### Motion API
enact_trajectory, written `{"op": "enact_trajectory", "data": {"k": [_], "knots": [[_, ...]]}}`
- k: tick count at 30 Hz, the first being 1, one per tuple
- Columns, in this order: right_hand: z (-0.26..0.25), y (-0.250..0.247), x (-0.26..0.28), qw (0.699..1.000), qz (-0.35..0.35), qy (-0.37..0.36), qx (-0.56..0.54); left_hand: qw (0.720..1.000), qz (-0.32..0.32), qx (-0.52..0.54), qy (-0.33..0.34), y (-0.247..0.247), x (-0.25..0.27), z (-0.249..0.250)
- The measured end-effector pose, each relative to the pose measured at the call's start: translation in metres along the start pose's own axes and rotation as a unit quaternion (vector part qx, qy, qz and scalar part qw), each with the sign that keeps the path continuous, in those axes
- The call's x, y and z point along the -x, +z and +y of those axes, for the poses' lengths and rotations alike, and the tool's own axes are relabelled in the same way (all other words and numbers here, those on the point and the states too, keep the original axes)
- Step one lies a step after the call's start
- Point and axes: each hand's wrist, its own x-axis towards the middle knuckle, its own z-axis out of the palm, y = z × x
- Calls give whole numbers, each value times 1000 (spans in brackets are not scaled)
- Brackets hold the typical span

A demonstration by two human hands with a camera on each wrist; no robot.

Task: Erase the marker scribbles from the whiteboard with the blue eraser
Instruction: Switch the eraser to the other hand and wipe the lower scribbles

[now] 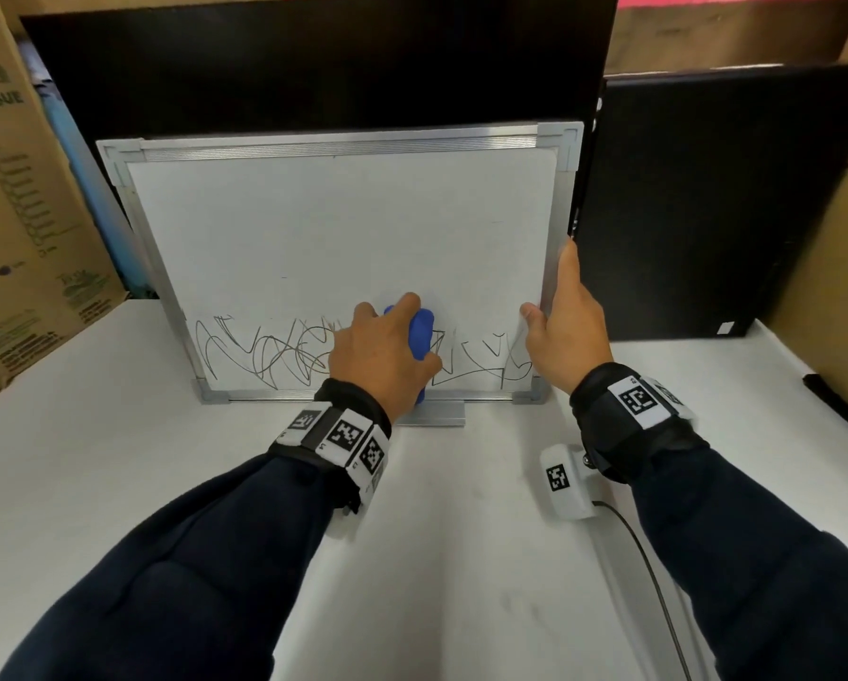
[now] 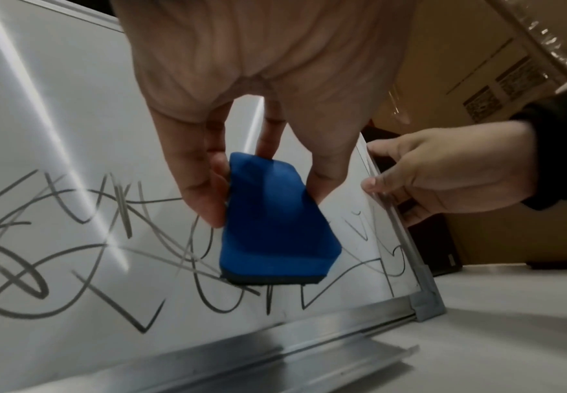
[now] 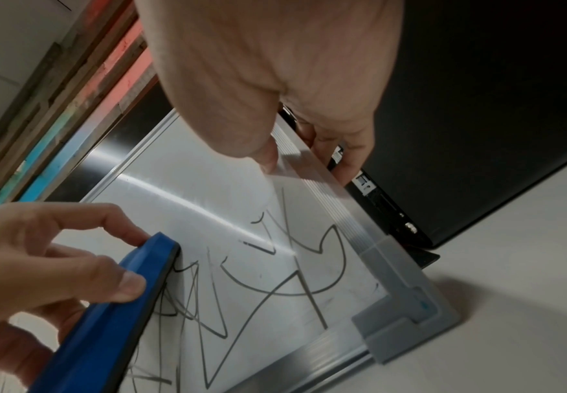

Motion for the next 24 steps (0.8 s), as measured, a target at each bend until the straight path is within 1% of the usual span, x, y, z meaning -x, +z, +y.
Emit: {"op": "enact_trajectory", "data": {"k": [4,8,9,14,17,19,22,24], "knots": [[0,1,0,1000,1,4,3,1000,2,2,2,-9,-6,1],[1,1,0,1000,2,1,-1,997,57,56,-5,-20,-16,8],[1,2,0,1000,3,1,0,997,56,56,-6,-20,-17,10],[1,1,-1,1000,1,2,-3,999,-40,-6,7,9,5,18],[1,0,0,1000,4,-3,0,998,-56,-13,-4,17,7,19],[1,1,0,1000,3,-3,0,999,-43,2,1,11,3,22],[1,1,-1,1000,5,-2,1,999,15,30,21,-4,-6,30],[2,1,-2,1000,5,-3,1,998,34,44,20,-9,-12,35]]}}
